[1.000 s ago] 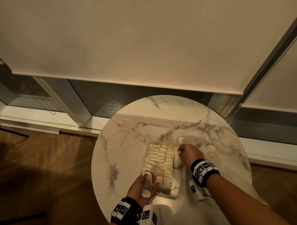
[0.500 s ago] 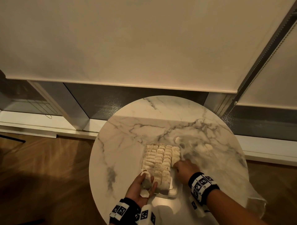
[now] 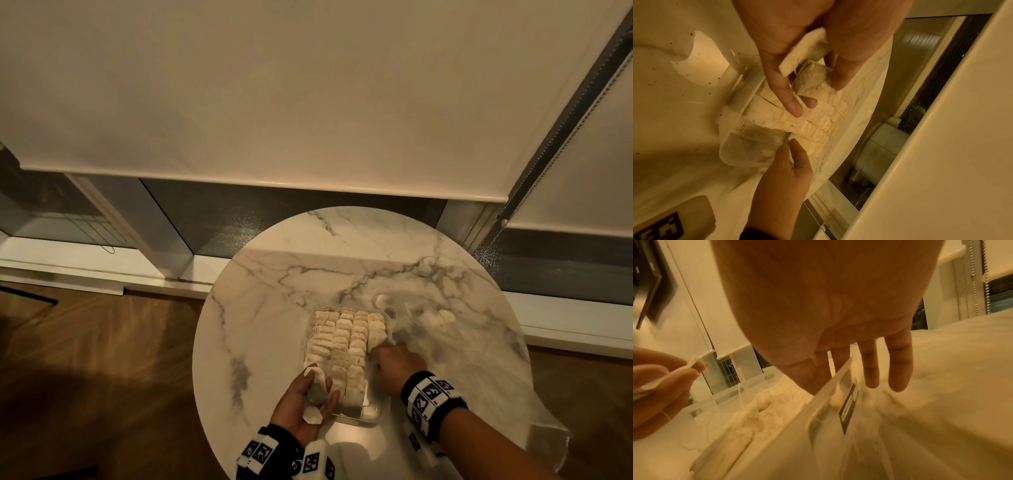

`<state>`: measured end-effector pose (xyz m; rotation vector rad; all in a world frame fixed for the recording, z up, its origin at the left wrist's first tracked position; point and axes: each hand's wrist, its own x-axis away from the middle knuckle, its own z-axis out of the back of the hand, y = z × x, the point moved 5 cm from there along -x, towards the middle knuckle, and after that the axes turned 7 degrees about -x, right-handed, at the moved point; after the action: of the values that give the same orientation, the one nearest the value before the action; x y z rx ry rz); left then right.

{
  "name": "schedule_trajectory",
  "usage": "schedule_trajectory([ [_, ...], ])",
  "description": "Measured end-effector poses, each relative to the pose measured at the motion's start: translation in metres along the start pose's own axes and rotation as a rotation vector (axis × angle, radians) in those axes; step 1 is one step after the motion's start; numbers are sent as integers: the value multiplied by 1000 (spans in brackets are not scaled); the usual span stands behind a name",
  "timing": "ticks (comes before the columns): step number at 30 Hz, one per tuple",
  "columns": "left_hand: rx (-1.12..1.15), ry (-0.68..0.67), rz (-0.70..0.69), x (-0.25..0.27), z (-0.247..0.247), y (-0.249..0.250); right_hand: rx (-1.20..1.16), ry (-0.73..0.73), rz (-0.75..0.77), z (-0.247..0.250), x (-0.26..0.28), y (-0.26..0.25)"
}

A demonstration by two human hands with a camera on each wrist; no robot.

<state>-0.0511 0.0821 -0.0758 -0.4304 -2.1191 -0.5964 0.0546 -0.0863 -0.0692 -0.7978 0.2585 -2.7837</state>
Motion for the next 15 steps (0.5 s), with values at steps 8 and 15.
schedule_trajectory([
  [8, -75, -64, -3, 7, -15, -2, -122, 347, 94, 27, 22, -8],
  [15, -236, -115, -19, 10, -29, -10, -931, 80, 290, 22, 31, -42],
])
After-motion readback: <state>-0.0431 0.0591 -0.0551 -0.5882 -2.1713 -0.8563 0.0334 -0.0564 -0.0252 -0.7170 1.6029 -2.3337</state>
